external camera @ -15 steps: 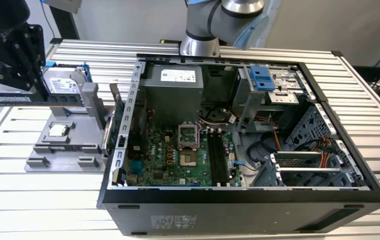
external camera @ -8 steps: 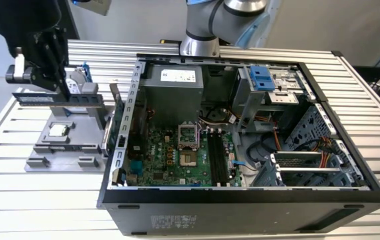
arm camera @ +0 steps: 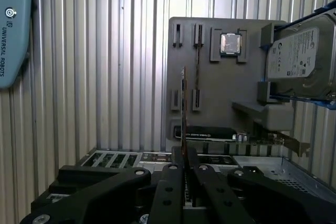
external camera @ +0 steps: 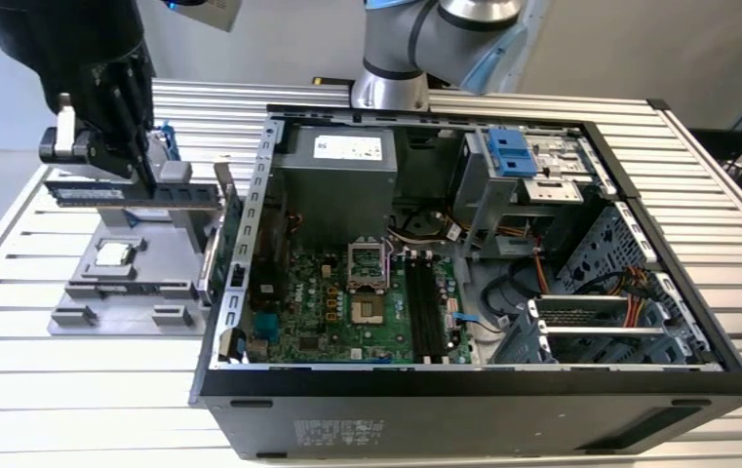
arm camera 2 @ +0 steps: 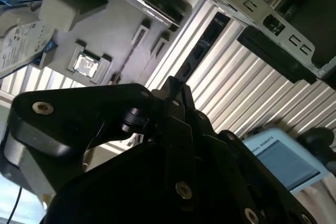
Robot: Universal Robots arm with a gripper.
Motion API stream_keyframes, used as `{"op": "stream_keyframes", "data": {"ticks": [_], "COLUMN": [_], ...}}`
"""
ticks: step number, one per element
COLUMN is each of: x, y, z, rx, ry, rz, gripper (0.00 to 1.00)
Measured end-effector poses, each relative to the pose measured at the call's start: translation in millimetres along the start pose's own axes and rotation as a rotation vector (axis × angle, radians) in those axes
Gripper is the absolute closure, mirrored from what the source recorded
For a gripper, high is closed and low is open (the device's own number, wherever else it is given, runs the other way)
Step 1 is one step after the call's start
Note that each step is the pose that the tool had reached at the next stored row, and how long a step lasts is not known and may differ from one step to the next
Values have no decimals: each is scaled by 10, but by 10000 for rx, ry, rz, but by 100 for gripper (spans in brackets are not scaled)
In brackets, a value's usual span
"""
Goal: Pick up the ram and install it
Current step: 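Pick up the ram and move it above insertion slot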
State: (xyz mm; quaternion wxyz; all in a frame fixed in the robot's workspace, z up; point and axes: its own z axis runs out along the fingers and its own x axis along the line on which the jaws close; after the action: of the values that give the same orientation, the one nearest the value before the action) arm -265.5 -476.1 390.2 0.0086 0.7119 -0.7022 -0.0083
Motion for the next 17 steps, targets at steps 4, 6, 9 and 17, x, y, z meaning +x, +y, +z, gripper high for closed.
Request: {"op": "stream_keyframes", "data": {"ticks": [4,6,9,17], "x": [2,3,5,9], "y": [-141,-233,-362,-685], "z": [-4,-5,-9,-16], "rx": [0,0,-1,0], "ry": [0,-4,-21,-37], "rz": [-1,-1,-2,-7], "gripper": [100,100,100,100]}}
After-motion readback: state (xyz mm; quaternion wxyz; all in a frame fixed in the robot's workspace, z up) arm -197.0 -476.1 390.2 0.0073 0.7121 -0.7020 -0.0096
